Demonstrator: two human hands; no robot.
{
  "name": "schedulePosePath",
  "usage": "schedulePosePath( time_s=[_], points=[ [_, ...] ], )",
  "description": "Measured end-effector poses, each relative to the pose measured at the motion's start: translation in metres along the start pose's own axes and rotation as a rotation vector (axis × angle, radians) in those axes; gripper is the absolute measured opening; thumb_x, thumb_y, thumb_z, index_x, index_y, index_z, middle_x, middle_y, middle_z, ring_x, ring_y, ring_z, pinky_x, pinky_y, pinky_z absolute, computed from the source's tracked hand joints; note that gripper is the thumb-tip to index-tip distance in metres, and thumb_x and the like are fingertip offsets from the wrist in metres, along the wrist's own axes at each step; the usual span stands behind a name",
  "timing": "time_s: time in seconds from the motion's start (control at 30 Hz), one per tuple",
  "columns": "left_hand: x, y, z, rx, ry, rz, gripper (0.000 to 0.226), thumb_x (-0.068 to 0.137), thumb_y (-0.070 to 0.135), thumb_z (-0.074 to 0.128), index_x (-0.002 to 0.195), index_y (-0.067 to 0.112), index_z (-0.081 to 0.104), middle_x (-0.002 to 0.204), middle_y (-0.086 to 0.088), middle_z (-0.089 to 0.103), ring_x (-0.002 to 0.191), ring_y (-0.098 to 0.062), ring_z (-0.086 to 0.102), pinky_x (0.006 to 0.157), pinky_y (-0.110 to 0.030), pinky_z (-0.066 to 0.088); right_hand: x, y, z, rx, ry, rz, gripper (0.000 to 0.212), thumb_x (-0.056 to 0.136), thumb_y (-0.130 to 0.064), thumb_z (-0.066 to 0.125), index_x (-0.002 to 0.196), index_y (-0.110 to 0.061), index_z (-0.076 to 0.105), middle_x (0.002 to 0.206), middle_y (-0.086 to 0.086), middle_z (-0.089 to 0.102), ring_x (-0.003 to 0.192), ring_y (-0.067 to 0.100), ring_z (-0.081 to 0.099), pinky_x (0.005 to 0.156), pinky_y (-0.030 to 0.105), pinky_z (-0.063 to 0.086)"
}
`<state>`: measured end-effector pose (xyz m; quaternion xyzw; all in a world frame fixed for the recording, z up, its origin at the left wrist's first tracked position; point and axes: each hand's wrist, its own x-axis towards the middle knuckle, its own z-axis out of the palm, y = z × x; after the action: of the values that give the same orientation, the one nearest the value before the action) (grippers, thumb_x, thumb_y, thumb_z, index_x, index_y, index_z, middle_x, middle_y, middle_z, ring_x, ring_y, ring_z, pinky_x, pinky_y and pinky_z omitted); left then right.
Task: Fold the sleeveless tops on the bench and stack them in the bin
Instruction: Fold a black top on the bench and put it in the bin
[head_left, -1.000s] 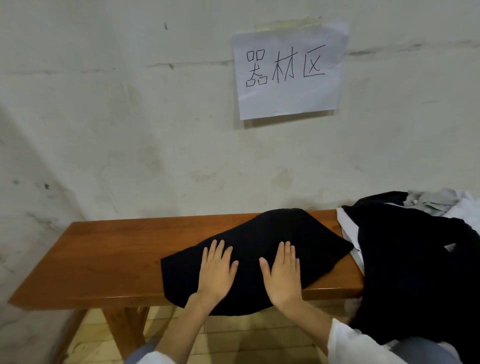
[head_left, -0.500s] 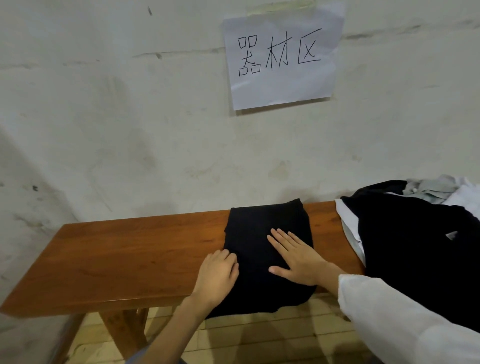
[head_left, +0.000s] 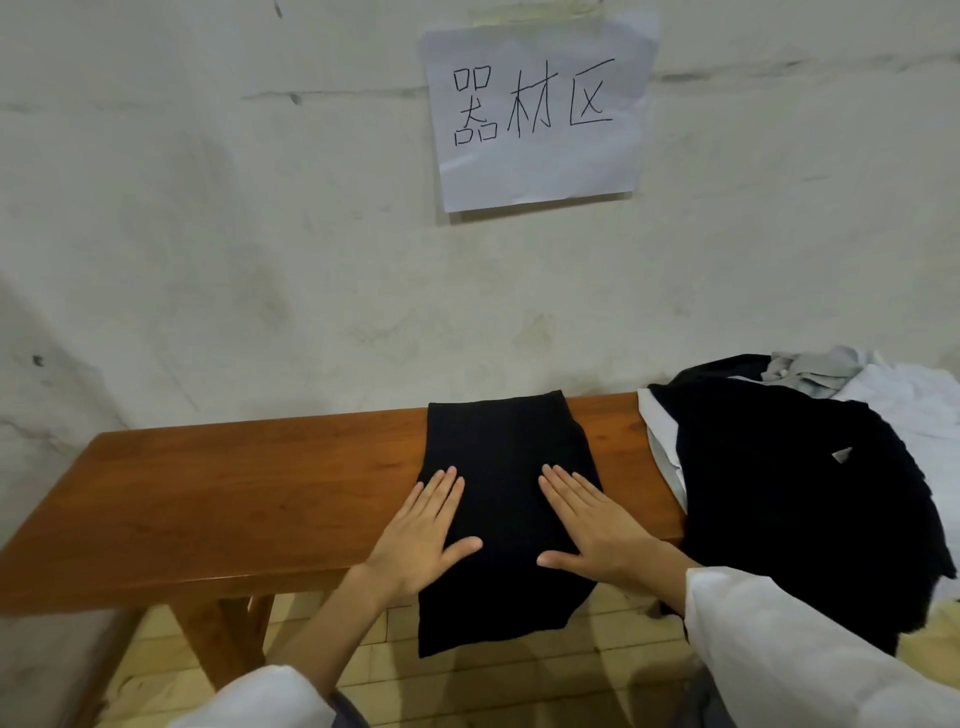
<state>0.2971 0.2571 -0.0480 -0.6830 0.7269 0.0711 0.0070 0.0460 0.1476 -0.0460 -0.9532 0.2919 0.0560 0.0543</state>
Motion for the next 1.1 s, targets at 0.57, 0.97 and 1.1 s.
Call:
schedulePosePath(
  time_s=[0.57,0.97,1.1],
  points=[
    [-0.016,0.032,-0.026,0.213,-0.182,-0.084,0.072,0.099,0.051,0.028,0.152,0.009,0.003,0.16,-0.01,0.0,0.147,-0.021,0.005,0.118,-0.034,0.02,-0.006,-0.014,-0.031,-0.035,-0.254,0.065,0.091,0.076,-0.07,-0.001,0.152,-0.02,0.003,0.16,0.0,-0.003,0.147,0.015,-0.001,0.118,0.03,0.008],
    [-0.008,0.006,-0.131,-0.468,-0.327,-0.074,0.011,0.089,0.009,0.062,0.085,0.018,0.066,0.09,0.002,0.067,0.084,-0.013,0.066,0.071,-0.027,0.056,0.005,-0.009,-0.12,0.288,-0.371,0.133,0.028,0.088,-0.016,0.064,0.113,-0.006,0.066,0.111,0.01,0.064,0.098,0.023,0.057,0.082,0.034,0.045],
    [0.023,-0.004,-0.176,-0.285,-0.1,-0.104,0.015,0.086,0.004,0.062,0.078,0.017,0.062,0.075,0.004,0.06,0.079,-0.018,0.06,0.068,-0.028,0.044,0.019,-0.002,-0.165,0.272,-0.094,0.209,0.018,0.089,-0.009,0.055,0.102,-0.003,0.066,0.103,0.012,0.065,0.098,0.03,0.06,0.082,0.037,0.047]
  ],
)
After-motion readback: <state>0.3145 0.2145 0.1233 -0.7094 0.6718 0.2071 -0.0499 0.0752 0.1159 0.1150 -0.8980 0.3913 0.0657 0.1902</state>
